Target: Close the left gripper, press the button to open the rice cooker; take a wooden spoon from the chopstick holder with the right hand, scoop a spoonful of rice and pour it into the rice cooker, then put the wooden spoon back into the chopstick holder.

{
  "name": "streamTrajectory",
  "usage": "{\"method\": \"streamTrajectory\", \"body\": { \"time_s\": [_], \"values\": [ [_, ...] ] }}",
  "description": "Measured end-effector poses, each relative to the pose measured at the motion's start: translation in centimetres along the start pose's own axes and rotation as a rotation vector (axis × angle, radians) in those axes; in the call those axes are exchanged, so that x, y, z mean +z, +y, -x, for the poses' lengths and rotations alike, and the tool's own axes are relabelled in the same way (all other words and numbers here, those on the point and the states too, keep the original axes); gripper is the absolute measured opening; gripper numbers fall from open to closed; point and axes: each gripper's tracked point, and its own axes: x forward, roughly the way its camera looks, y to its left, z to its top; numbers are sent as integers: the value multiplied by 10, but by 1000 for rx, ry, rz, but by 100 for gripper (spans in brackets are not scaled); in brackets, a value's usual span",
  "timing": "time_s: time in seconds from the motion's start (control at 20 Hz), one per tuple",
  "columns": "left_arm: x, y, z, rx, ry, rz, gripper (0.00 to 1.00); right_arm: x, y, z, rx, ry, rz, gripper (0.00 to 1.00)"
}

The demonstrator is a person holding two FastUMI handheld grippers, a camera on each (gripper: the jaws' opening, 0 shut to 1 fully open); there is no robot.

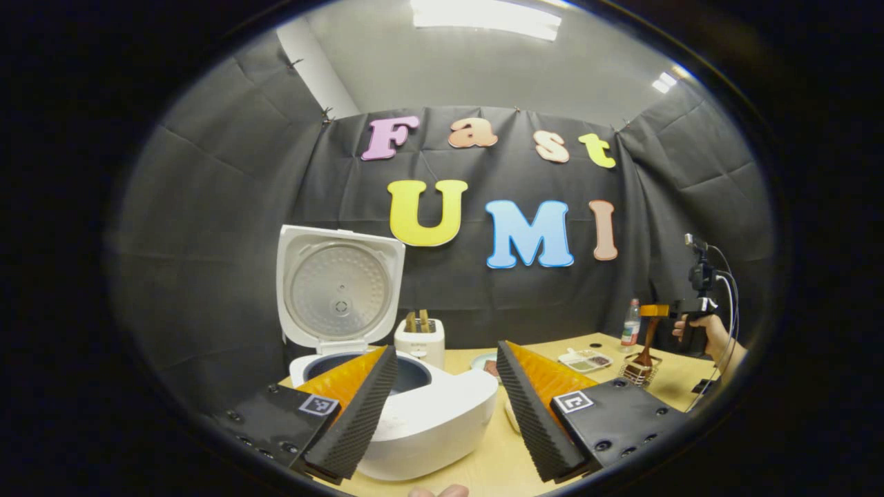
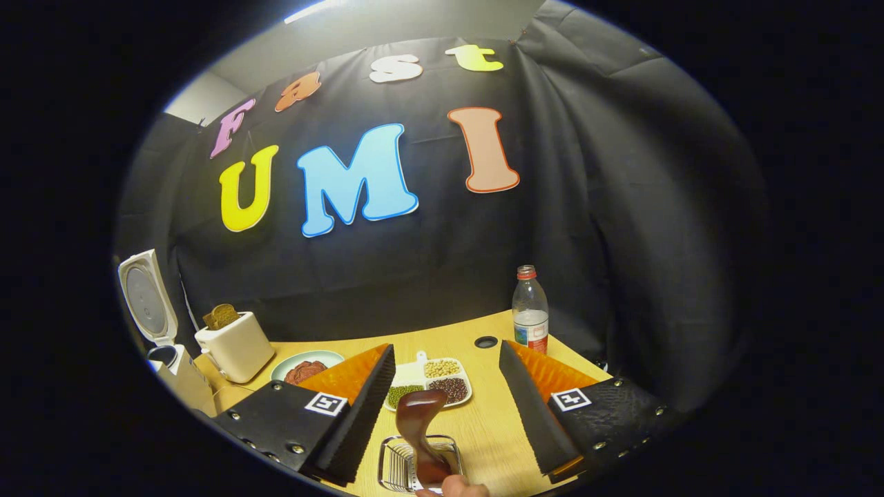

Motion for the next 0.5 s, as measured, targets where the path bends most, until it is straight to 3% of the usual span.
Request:
{"method": "streamTrajectory", "body": {
  "time_s": [0.1, 0.2, 0.25, 0.3, 0.5],
  "values": [
    [-3, -5, -7, -15, 16, -10, 100, 5, -8, 5, -9, -14, 2, 92],
    [9, 6, -17, 22, 9, -54, 97, 16, -19, 11, -10, -16, 14, 92],
    [21, 13, -21, 44, -1, -65, 100, 17, -20, 16, 0, -17, 16, 92],
    [37, 17, -25, 59, -16, -65, 94, 17, -22, 20, 12, -19, 15, 92],
    [120, 38, -47, 73, -90, 10, 100, 12, -42, 23, 23, -11, 29, 93]
  ]
}}
